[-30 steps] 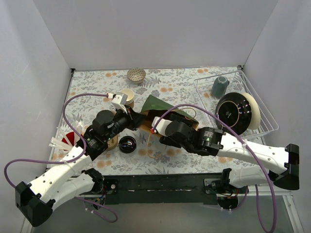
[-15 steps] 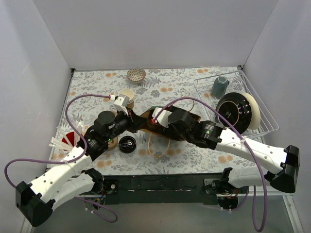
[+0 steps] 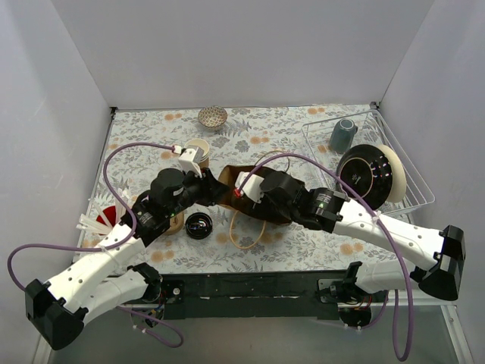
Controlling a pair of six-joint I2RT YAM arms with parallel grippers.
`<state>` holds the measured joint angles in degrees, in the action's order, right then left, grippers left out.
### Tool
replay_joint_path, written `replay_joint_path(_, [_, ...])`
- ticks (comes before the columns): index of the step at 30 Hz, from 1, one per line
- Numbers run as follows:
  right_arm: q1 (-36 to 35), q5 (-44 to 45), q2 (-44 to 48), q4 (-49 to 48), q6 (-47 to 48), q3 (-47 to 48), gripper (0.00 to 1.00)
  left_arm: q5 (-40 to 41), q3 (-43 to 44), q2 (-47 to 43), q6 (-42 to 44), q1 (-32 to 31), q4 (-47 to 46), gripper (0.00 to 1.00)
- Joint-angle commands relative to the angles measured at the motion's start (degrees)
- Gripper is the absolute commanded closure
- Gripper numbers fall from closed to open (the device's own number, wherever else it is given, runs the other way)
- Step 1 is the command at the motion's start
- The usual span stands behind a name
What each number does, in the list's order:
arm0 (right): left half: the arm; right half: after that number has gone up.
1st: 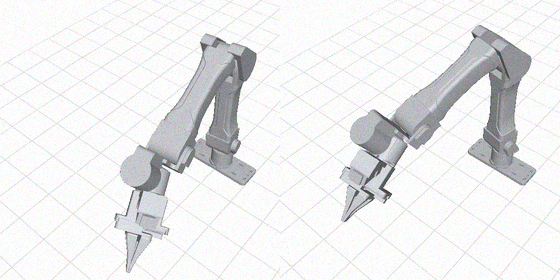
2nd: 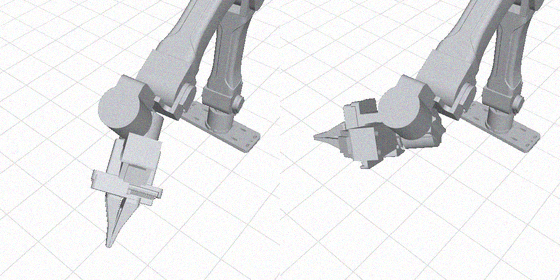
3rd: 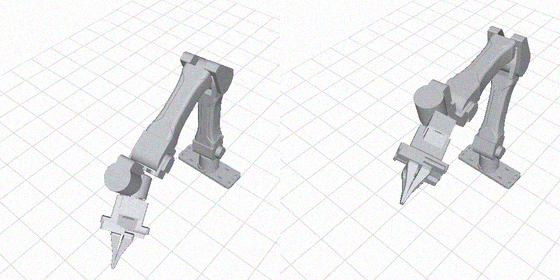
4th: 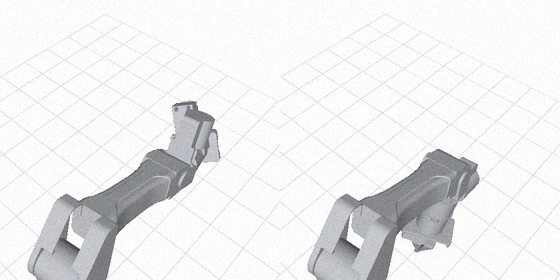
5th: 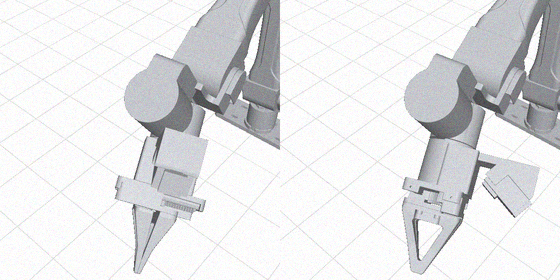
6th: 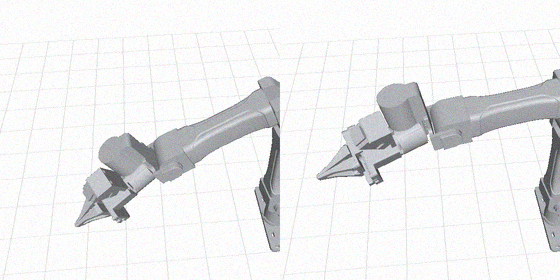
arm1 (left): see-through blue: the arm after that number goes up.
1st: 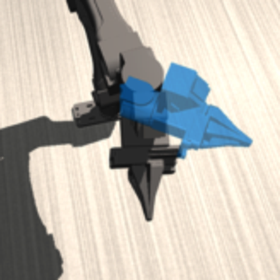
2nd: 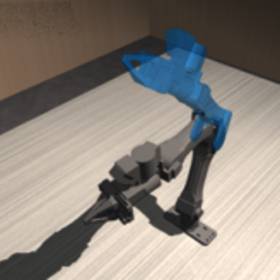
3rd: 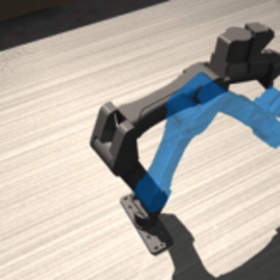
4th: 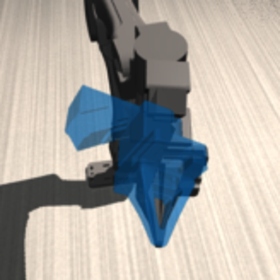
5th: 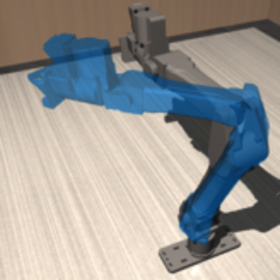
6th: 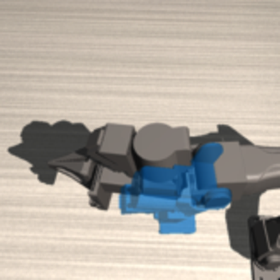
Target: Pack the takeout coffee
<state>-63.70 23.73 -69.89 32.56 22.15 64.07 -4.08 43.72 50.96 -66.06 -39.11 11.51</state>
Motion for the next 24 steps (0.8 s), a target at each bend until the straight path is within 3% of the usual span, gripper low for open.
replay_joint_path(1, [0.2, -1.8, -0.7, -0.8, -1.4, 2.1, 0.72, 3.1, 4.0, 0.5, 2.8, -0.2, 3.0, 0.70])
replay_joint_path(3, [0.1, -2.6, -0.2, -0.9, -1.8, 1.5, 0.72, 3.4, 4.7, 1.8, 2.9, -0.2, 3.5, 0.64])
replay_joint_path(13, [-0.1, -2.7, 2.7, -0.3, -2.0, -0.8, 0.72, 5.0, 9.3, 6.6, 6.0, -0.2, 2.3, 0.64])
replay_joint_path(14, [-0.1, -2.8, 2.8, -0.2, -1.9, -0.7, 0.72, 4.2, 9.4, 6.8, 7.1, -0.2, 1.7, 0.65])
replay_joint_path(16, [-0.1, -2.6, 2.8, 0.2, -1.8, -0.6, 0.73, 2.1, 9.4, 6.6, 7.4, -0.2, 0.7, 0.96])
replay_joint_path(17, [-0.1, -2.5, 2.8, 0.4, -1.4, -0.5, 0.73, 0.2, 9.3, 6.3, 7.6, -0.2, -0.3, 1.00])
replay_joint_path(24, [-0.3, 0.1, 6.1, 0.7, 1.0, -3.0, 0.73, -4.2, 3.3, -0.6, 4.1, -0.3, -6.4, 1.00])
